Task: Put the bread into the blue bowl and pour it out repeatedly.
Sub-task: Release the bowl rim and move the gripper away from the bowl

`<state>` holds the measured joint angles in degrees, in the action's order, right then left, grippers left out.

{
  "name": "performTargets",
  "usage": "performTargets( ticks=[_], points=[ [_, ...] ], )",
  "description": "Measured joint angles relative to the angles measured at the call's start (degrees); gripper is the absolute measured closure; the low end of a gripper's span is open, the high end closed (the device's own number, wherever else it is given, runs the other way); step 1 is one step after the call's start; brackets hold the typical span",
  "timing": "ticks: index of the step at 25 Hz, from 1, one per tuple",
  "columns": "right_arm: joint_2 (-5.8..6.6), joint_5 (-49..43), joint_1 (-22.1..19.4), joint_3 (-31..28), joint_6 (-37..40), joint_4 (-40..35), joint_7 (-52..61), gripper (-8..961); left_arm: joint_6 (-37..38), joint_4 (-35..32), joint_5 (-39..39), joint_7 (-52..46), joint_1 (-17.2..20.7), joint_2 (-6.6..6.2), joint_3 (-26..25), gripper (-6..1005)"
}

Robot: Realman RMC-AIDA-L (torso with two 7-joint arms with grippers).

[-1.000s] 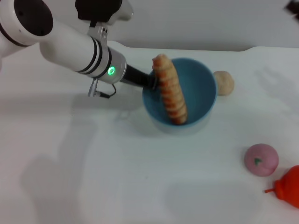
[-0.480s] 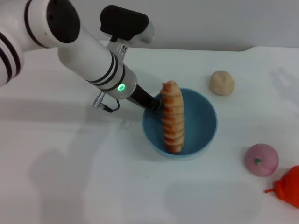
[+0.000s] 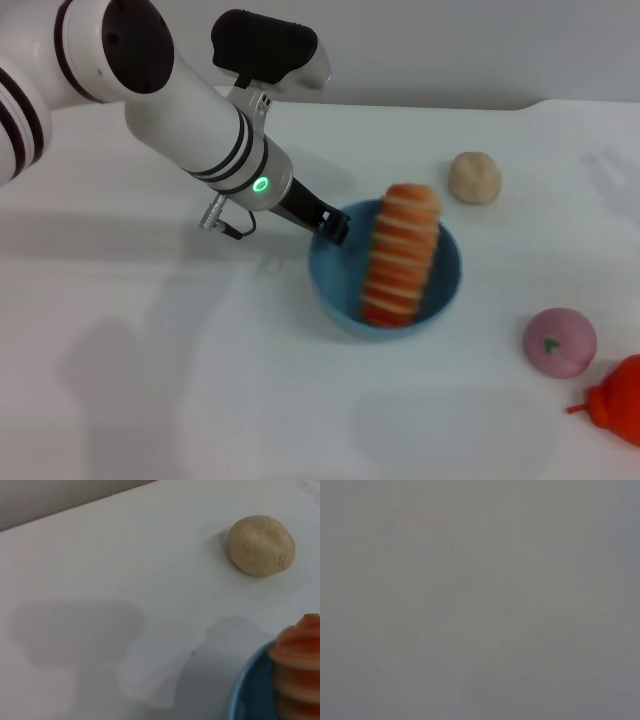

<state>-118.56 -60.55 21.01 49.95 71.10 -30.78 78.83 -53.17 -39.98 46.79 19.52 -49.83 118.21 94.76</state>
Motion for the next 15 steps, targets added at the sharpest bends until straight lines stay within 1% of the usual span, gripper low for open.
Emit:
performTargets(
  ticks=[5, 9, 13, 15],
  points=[
    [-0.06, 0.0, 0.0, 0.0, 0.3, 0.6, 0.0, 519, -0.2, -0.5, 0.0, 0.3, 0.4, -0.27, -0.9, 729],
    [-0.12, 0.0, -0.2, 0.0, 0.3, 0.6, 0.0, 519, -0.4, -2.3, -0.4, 0.8, 2.2, -0.72, -4.9, 549],
    [-0.17, 0.0, -0.4, 0.0, 0.3, 0.6, 0.3, 519, -1.7, -6.6, -2.1, 1.8, 5.3, -0.85, -10.0, 525],
    [-0.18, 0.1, -0.4, 0.0, 0.4, 0.6, 0.3, 519, -2.5, -9.9, -3.3, 2.2, 7.5, -0.86, -12.7, 513]
  ],
)
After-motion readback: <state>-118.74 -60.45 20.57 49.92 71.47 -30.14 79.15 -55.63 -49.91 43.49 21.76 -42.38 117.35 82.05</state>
